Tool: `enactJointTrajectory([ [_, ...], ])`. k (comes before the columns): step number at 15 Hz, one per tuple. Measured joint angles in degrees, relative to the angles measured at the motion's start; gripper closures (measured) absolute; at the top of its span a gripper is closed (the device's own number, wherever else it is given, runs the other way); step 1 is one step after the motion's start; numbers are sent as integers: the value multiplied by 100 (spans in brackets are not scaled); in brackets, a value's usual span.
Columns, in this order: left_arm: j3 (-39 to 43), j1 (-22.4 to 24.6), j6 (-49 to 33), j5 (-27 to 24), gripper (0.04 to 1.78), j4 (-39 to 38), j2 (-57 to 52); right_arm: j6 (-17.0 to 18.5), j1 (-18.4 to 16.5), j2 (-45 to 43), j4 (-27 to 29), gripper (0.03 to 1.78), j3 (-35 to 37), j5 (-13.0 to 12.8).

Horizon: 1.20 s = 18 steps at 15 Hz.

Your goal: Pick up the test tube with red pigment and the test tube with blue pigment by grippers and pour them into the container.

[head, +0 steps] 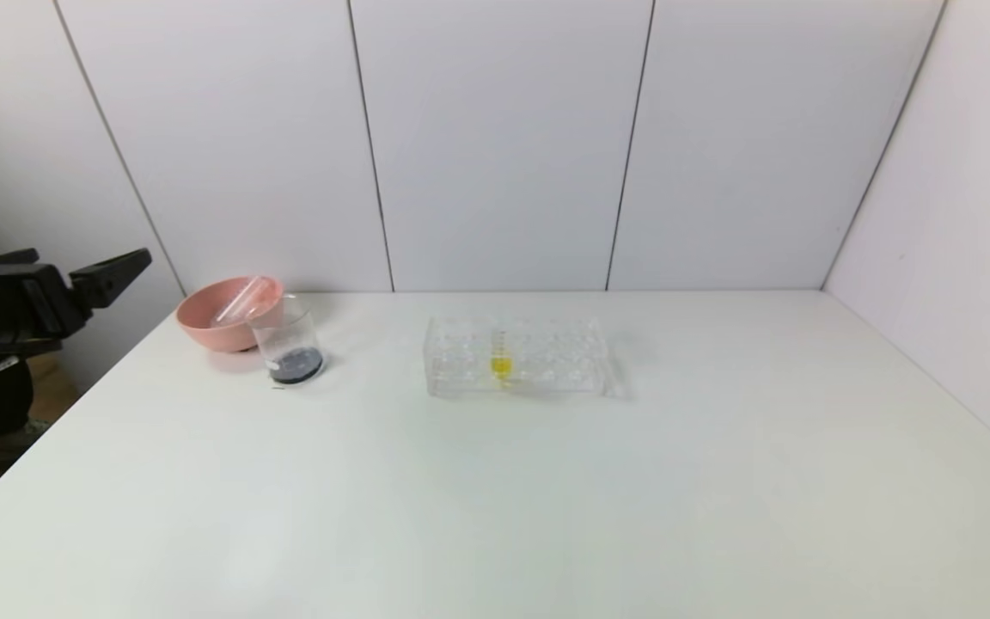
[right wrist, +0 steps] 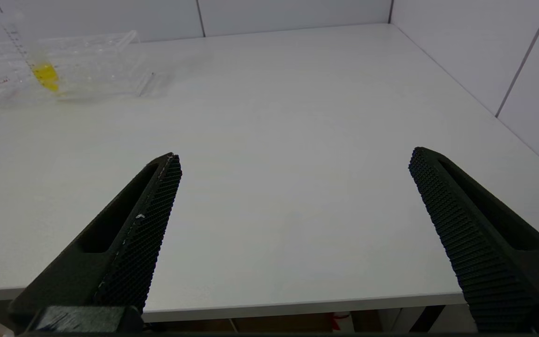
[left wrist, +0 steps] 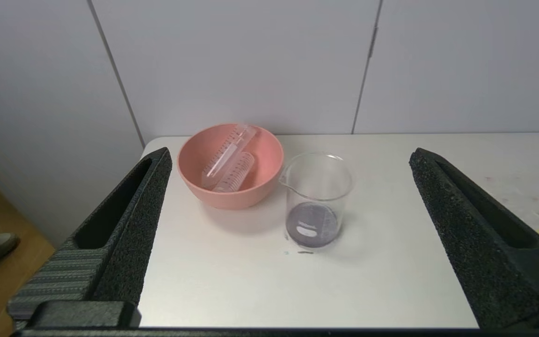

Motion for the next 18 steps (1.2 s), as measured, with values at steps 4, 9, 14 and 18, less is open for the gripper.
enactJointTrajectory([
  [4, 501, -13, -4, -505, 4, 1123, -1976, 2, 2, 0, 0, 4, 0, 0],
  [9, 664, -52, -46, -1084, 4, 2699, -4286, 2, 2, 0, 2, 4, 0, 0],
  [14, 631, -742, -13, -1095, 4, 3656, -5465, 5, 0, 0, 0, 4, 0, 0],
  [18, 631, -1141, 22, -933, 4, 4315, -6457, 7, 0, 0, 0, 4, 0, 2],
])
